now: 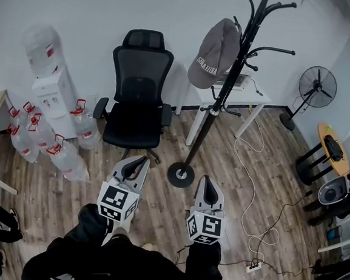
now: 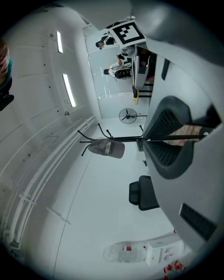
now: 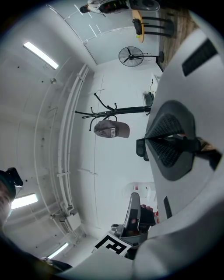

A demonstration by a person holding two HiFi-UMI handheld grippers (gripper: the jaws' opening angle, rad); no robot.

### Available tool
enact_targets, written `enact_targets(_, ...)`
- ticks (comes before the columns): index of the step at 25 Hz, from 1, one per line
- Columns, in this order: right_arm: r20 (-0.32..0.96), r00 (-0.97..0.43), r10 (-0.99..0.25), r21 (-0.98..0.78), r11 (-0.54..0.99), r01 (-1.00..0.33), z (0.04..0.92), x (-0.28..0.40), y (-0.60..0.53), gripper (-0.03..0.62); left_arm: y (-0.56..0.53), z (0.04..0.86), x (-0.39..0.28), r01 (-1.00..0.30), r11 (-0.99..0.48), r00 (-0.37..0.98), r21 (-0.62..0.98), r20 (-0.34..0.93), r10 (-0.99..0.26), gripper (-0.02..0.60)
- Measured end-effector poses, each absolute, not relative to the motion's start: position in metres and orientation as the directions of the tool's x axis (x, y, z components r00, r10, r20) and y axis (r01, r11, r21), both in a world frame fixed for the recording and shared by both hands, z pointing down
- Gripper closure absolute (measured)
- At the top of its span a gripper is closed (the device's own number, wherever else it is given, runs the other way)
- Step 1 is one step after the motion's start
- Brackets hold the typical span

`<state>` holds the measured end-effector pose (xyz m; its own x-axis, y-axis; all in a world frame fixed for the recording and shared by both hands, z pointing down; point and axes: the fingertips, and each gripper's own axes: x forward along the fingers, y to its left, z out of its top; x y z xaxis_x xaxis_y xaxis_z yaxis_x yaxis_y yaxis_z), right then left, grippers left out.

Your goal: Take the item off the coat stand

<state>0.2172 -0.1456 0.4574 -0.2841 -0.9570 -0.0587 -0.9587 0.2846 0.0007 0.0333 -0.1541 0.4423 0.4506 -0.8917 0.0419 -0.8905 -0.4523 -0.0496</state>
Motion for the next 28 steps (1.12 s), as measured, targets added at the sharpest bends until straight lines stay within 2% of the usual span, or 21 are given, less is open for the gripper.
enact_targets(15,-0.044,-0.180,-0.983,0.023,0.179,-0.984,0.432,0.192,-0.294,0.577,-0.324,0.424,0.030,-0.811,-0.584,0.582,-0.031,0.050,-0.812,0.546)
enact_targets(28,-0.057,-0.123,-0.991,0.029,0.121,-0.992,0.411,0.168,-0.366,0.577,-0.414,0.410,0.016,-0.757,-0.652,0.651,-0.037,0.045,-0.758,0.546)
